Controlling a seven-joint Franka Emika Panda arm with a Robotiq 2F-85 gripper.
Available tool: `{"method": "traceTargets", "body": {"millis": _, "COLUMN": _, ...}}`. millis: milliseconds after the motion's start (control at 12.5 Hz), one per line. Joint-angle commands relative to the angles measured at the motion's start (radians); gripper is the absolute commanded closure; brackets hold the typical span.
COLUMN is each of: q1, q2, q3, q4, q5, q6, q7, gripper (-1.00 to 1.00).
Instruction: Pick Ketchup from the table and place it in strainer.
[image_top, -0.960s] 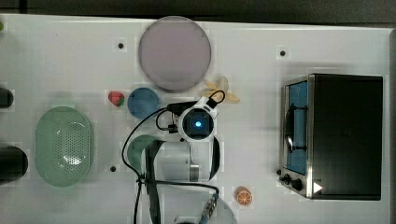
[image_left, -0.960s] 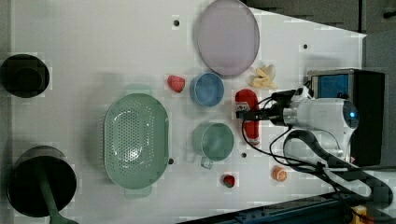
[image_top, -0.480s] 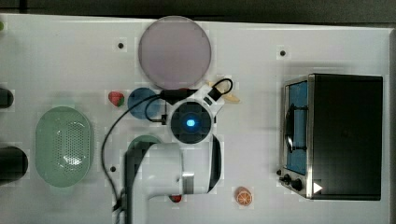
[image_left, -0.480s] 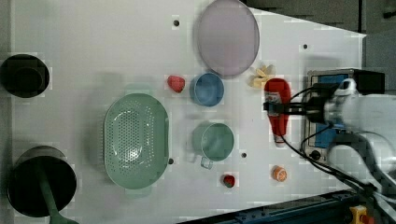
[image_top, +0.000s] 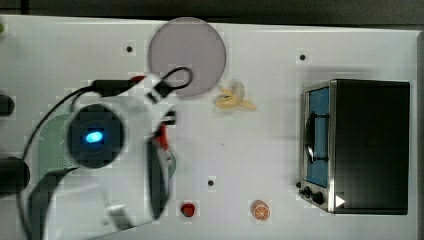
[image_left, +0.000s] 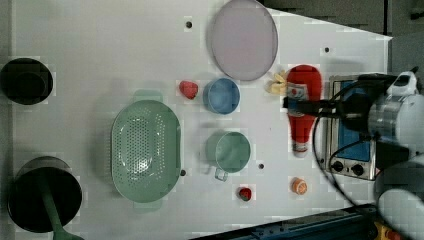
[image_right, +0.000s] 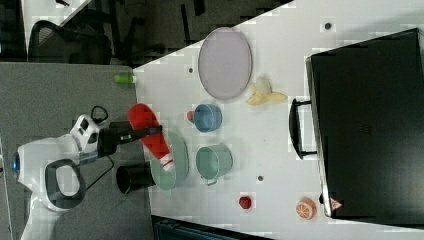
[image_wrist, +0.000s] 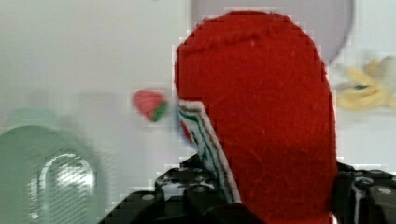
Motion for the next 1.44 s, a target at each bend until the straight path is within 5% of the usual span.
{"method": "traceTargets", "body": {"millis": 80, "q1": 0.068, "q2": 0.058, "q3": 0.120, "q4": -0.012, "q5": -0.004, "q6": -0.048, "q7": 0.292, "gripper": -0.25}}
{"method": "traceTargets", "body": {"millis": 720, "q1": 0.116, "q2": 0.326, "q3": 0.308, "q4": -0.004, "q5": -0.008, "q6": 0.279, "q7": 0.655, "gripper": -0.25}}
{"method": "traceTargets", "body": {"millis": 1040, "q1": 0.133, "q2": 0.470, "q3": 0.299, "q4": -0.004, "q5": -0.088, "q6": 0.373, "q7": 0.659, "gripper": -0.97}}
{"method": "traceTargets", "body": {"millis": 1440, "q1": 0.095, "q2": 0.377, "q3": 0.294, "q4": -0.001, "q5": -0.087, "q6": 0.330, "q7": 0.745, "gripper": -1.00}}
